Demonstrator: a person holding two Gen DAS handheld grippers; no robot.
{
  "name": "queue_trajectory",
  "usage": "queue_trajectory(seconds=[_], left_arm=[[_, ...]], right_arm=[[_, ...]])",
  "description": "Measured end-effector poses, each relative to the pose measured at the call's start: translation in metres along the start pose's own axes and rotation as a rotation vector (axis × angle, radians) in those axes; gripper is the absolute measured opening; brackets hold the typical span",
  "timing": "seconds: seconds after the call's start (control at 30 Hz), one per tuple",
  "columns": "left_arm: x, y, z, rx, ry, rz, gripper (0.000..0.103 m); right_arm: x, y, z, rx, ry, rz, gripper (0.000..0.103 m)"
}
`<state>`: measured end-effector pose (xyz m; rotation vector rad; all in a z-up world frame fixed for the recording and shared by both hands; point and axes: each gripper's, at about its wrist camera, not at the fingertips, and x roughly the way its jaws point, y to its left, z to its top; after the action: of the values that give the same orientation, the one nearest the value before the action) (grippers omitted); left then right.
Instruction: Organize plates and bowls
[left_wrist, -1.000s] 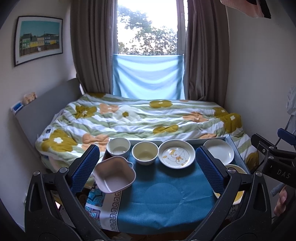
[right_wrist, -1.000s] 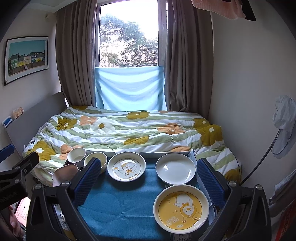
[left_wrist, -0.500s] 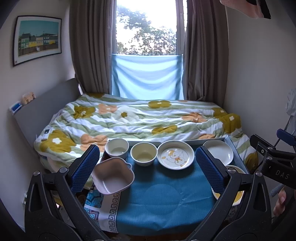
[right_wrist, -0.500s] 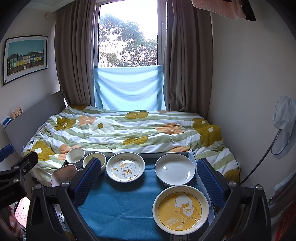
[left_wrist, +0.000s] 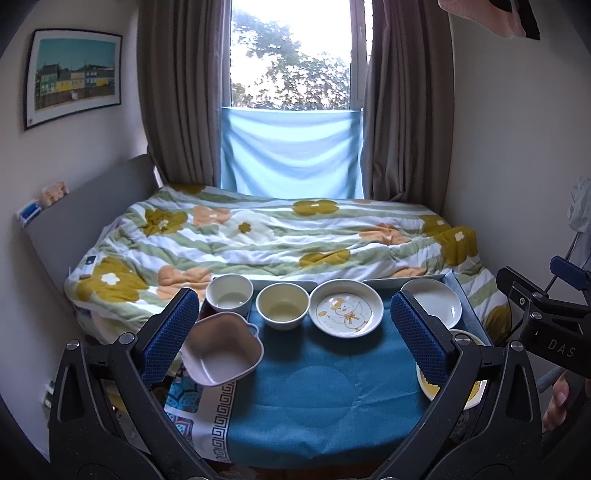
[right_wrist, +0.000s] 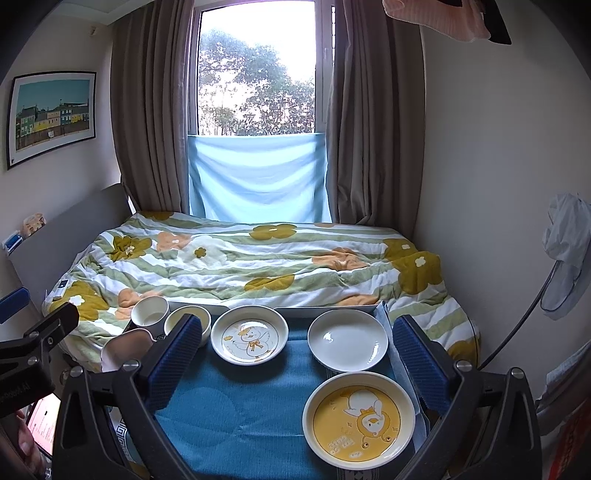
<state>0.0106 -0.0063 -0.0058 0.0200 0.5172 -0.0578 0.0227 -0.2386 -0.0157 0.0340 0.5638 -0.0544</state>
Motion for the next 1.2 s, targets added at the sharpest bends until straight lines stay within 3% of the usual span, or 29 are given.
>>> queue_trajectory(seconds=[0.97, 1.13, 1.2], left_arm=[[-0.007, -0.004, 0.004, 0.001, -0.004, -0.017, 0.103], [0.013, -0.011, 0.003, 0.021, 0.064, -0.075, 0.103], [0.032, -0.015, -0.006, 0.022, 0.130, -0.163, 0.103]], right_arm=[[0.002, 0.001, 0.000, 0.002, 0.001, -0.001, 0.103], [0.007, -0.006, -0.011, 0.036, 0.030, -0.004, 0.103], [0.010, -0.012, -0.022, 0.062, 0.050, -0.020, 0.103]])
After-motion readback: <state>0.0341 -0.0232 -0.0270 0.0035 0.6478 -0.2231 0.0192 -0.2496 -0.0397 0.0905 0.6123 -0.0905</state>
